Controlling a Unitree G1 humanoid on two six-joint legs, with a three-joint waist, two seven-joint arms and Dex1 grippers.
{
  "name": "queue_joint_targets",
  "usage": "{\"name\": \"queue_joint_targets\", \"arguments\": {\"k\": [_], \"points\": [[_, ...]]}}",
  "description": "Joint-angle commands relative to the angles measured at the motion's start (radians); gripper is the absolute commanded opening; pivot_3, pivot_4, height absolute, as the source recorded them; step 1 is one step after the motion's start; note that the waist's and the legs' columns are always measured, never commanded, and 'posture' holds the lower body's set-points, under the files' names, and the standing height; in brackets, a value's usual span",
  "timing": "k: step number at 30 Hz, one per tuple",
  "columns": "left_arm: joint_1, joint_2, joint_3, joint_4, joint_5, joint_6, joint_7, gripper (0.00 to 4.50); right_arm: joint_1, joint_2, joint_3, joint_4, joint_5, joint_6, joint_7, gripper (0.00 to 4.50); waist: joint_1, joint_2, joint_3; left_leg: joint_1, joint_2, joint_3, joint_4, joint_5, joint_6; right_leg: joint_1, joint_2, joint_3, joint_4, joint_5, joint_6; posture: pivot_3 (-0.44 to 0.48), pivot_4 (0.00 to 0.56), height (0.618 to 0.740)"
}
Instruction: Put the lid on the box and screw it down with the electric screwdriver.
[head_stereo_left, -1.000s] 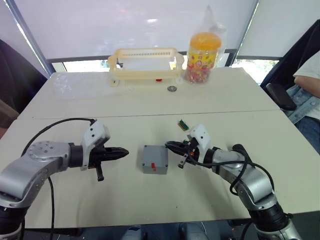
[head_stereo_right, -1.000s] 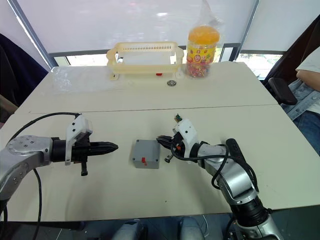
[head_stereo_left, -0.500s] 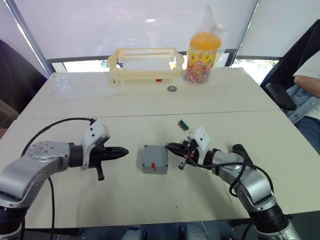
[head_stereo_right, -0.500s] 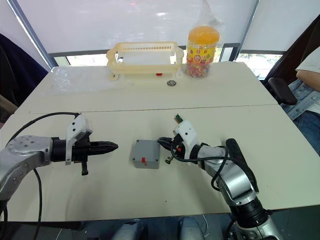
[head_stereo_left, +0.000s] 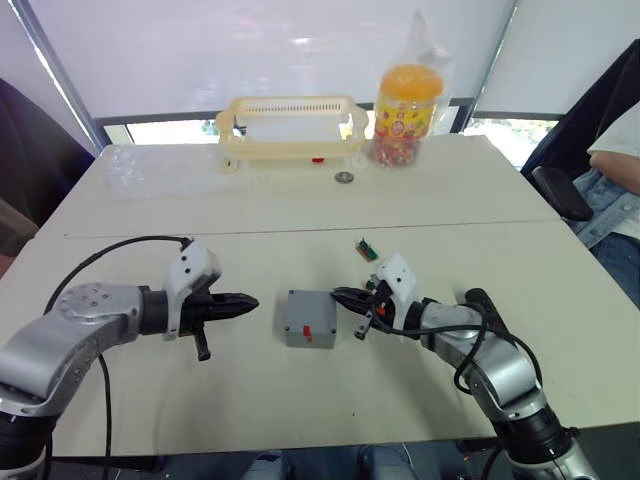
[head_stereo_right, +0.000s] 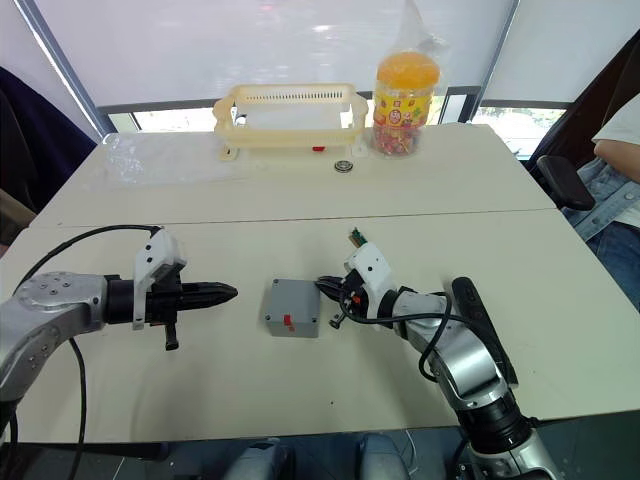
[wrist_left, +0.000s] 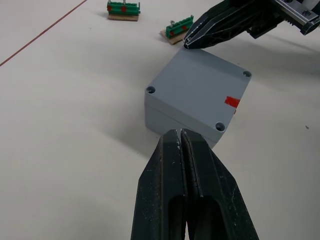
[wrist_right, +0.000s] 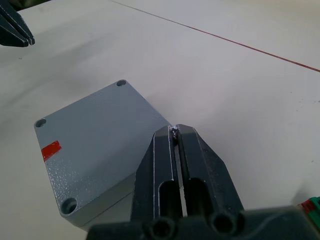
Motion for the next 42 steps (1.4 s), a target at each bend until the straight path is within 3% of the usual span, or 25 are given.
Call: {"name": "queue_joint_targets", "arguments": {"k": [1,4,12,16,19,22,25,30,34,37,41,42], "points": [[-0.009,-0.003,0.010,-0.026,0.003,-0.020,0.001,0.04,-0.022,0.003,-0.012,-0.027,0.000,-0.018,0.003,0.85,0.000,0.000,0.000,0.000,0.000,0.000,0.000,0.000,0.000,0.000,0.000,0.000,0.000,0.000,0.000,0.000,0.150,0.740],[-0.006,-0.004,0.010,-0.024,0.005,-0.023,0.001,0.04,-0.024,0.003,-0.042,-0.061,0.024,-0.008,-0.001,2.21,0.000,0.000,0.000,0.000,0.000,0.000,0.000,0.000,0.000,0.000,0.000,0.000,0.000,0.000,0.000,0.000,0.150,0.740],[-0.025,-0.007,0.003,-0.005,0.004,-0.029,-0.016,0.04,-0.025,-0.037,-0.153,-0.184,0.132,0.068,0.015,2.21,0.001,0.000,0.000,0.000,0.000,0.000,0.000,0.000,0.000,0.000,0.000,0.000,0.000,0.000,0.000,0.000,0.150,0.740],[-0.102,-0.025,0.030,0.001,-0.080,0.024,-0.024,0.04,-0.069,-0.081,-0.328,-0.238,0.296,0.225,-0.005,2.21,0.004,0.000,0.000,0.000,0.000,0.000,0.001,0.000,0.000,0.000,0.000,0.000,0.000,0.000,0.000,0.000,0.150,0.740],[-0.174,-0.041,0.028,-0.003,-0.154,0.069,-0.037,0.89,-0.135,-0.176,-0.477,-0.228,0.400,0.349,-0.015,3.10,0.005,0.000,0.000,-0.001,0.000,0.000,0.001,0.000,0.000,0.000,0.000,0.000,0.000,0.000,0.000,0.000,0.150,0.740],[-0.226,-0.055,-0.024,-0.012,-0.151,0.059,-0.058,2.47,-0.178,-0.340,-0.598,-0.188,0.489,0.486,0.023,4.50,0.004,0.000,0.000,-0.001,0.000,0.000,0.001,0.000,0.000,0.000,0.000,-0.001,-0.001,0.000,0.000,0.000,0.150,0.740],[-0.260,-0.070,-0.094,-0.027,-0.117,0.036,-0.082,3.96,-0.173,-0.542,-0.632,-0.111,0.508,0.637,0.061,4.50,0.004,0.000,0.000,-0.002,-0.001,0.002,0.001,0.000,0.001,0.000,0.000,-0.001,-0.001,0.000,0.000,0.000,0.150,0.740],[-0.284,-0.096,-0.218,-0.050,-0.045,-0.046,-0.151,3.96,-0.049,-0.904,-0.591,-0.018,0.558,0.939,0.170,4.50,0.005,0.002,0.000,-0.003,0.001,0.007,0.002,-0.001,0.003,0.000,-0.001,0.000,-0.002,-0.001,-0.002,0.000,0.150,0.740],[-0.278,-0.131,-0.268,-0.054,-0.001,-0.088,-0.154,3.96,0.136,-1.031,-0.630,-0.028,0.645,0.987,0.232,4.50,0.002,0.002,0.000,-0.003,0.002,0.010,0.003,-0.002,0.004,0.000,0.000,0.000,-0.003,-0.001,-0.004,0.000,0.150,0.740],[-0.255,-0.151,-0.274,-0.062,0.001,-0.106,-0.160,3.06,0.263,-1.050,-0.662,-0.050,0.679,0.987,0.214,4.50,0.004,0.002,0.000,-0.003,0.002,0.012,0.003,-0.002,0.004,0.000,0.000,0.002,-0.003,0.000,-0.001,0.000,0.150,0.740],[-0.241,-0.171,-0.291,-0.076,0.015,-0.103,-0.141,1.06,0.345,-1.019,-0.686,-0.064,0.696,0.987,0.166,4.50,0.006,0.002,0.000,-0.003,0.002,0.013,0.003,-0.002,0.005,0.000,0.000,0.002,-0.004,0.000,0.000,0.000,0.150,0.740],[-0.238,-0.178,-0.293,-0.079,0.016,-0.096,-0.130,1.06,0.358,-1.005,-0.682,-0.069,0.701,0.987,0.154,4.50,0.007,0.001,0.000,-0.003,0.002,0.013,0.004,-0.002,0.005,0.000,0.000,0.002,-0.004,0.000,0.000,0.000,0.150,0.740]]}}
